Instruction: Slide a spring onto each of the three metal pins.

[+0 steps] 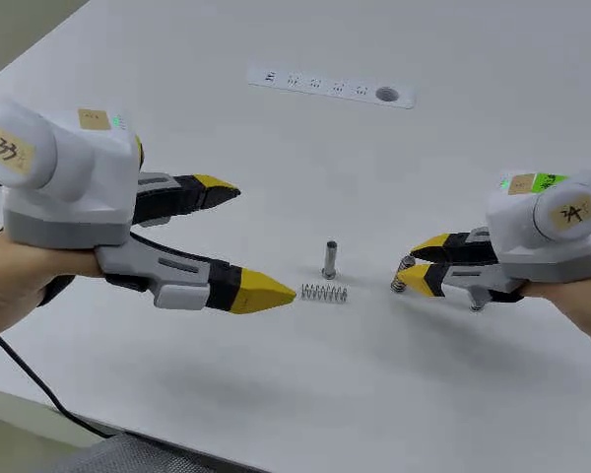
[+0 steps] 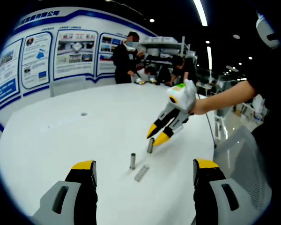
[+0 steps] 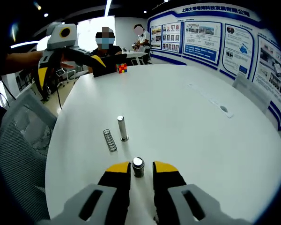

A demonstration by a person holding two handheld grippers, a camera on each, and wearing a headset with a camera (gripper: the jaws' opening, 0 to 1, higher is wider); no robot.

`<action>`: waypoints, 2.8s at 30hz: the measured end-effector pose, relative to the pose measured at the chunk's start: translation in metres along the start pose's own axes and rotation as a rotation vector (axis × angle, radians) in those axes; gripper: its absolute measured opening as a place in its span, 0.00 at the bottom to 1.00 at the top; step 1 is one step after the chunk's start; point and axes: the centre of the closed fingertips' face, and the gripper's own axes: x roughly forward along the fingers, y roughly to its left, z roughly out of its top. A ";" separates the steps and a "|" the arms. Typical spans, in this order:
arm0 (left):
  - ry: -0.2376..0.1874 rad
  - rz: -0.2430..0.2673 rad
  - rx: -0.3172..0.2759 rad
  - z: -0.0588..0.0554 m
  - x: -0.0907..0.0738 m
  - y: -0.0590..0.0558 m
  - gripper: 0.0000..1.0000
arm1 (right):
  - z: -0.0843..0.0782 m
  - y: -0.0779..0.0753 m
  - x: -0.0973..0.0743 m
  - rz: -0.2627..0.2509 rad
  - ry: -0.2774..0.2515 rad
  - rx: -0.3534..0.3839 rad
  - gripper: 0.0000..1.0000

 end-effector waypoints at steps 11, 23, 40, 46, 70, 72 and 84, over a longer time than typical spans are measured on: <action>0.027 -0.003 0.016 -0.003 -0.001 -0.001 0.86 | 0.024 0.011 -0.009 0.005 -0.069 0.010 0.21; 0.037 -0.006 0.018 -0.006 -0.004 0.000 0.86 | 0.044 0.052 0.007 0.082 -0.116 -0.029 0.21; 0.039 0.007 -0.007 -0.015 -0.011 0.007 0.85 | 0.022 0.058 0.047 0.040 -0.024 -0.066 0.21; 0.045 0.006 -0.017 -0.019 -0.012 0.009 0.84 | 0.019 0.058 0.060 0.055 -0.013 -0.039 0.21; 0.064 0.010 -0.009 -0.019 -0.011 0.009 0.84 | 0.002 0.066 0.071 0.101 0.047 -0.045 0.13; 0.059 0.008 -0.009 -0.018 -0.011 0.008 0.84 | 0.002 0.067 0.071 0.104 0.048 -0.051 0.13; 0.069 0.005 0.000 -0.021 -0.011 0.004 0.83 | 0.000 0.068 0.070 0.100 0.067 -0.064 0.11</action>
